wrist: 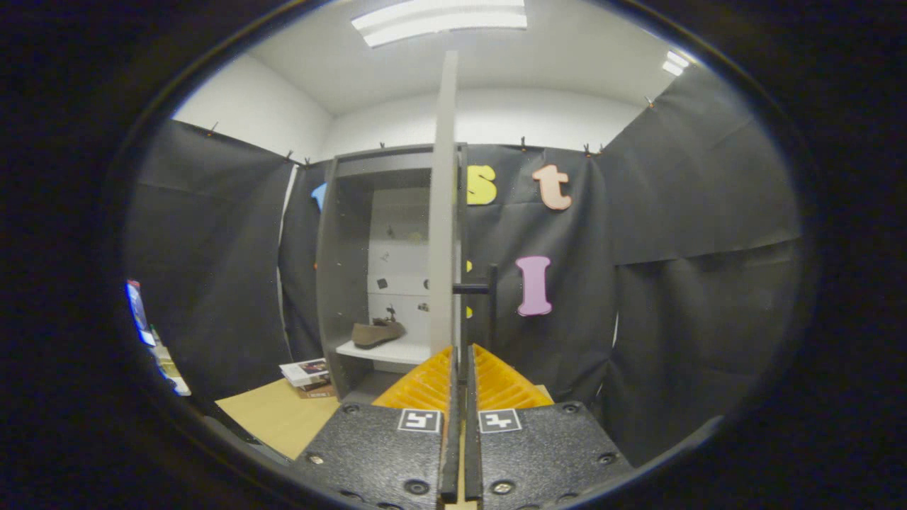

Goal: Open the shoe cabinet door, grab the shoes and put them into the shoe cabinet, then close the shoe cabinet door.

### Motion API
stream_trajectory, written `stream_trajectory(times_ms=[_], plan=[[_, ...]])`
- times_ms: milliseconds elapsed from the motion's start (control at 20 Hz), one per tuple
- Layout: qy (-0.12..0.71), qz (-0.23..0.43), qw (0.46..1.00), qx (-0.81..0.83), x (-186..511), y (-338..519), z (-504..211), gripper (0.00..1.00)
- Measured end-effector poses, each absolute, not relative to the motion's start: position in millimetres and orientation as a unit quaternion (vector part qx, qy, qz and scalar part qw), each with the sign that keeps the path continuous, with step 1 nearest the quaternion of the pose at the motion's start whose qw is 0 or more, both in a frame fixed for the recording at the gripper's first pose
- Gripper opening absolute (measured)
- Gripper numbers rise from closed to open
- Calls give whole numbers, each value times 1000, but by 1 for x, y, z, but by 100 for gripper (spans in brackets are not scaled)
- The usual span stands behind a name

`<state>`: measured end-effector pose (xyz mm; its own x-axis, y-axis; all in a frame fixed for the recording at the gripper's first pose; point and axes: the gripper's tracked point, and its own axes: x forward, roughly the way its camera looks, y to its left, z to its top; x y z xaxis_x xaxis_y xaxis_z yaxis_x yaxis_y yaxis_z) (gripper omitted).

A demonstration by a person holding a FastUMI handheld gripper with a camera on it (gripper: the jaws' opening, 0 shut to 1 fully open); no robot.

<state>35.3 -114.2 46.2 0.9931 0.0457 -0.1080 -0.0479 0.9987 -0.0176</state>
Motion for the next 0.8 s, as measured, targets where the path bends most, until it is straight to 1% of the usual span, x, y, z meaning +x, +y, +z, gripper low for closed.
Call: stream_trajectory(times_ms=[50, 150, 250, 300, 400, 550, 700, 800], plan=[[39, 23, 999, -14, 28, -107, 53, 11], [37, 2, 999, -14, 7, -95, 42, 45], [75, -36, 996, 11, -14, -86, 11, 79], [82, -32, 996, 21, -18, -73, 2, 79], [74, 10, 997, 33, -16, -37, -12, 77], [82, 26, 996, 18, -14, -9, -47, 78], [86, 78, 993, 2, -17, 41, -78, 80], [88, 87, 992, 4, -11, 59, -96, 82]])
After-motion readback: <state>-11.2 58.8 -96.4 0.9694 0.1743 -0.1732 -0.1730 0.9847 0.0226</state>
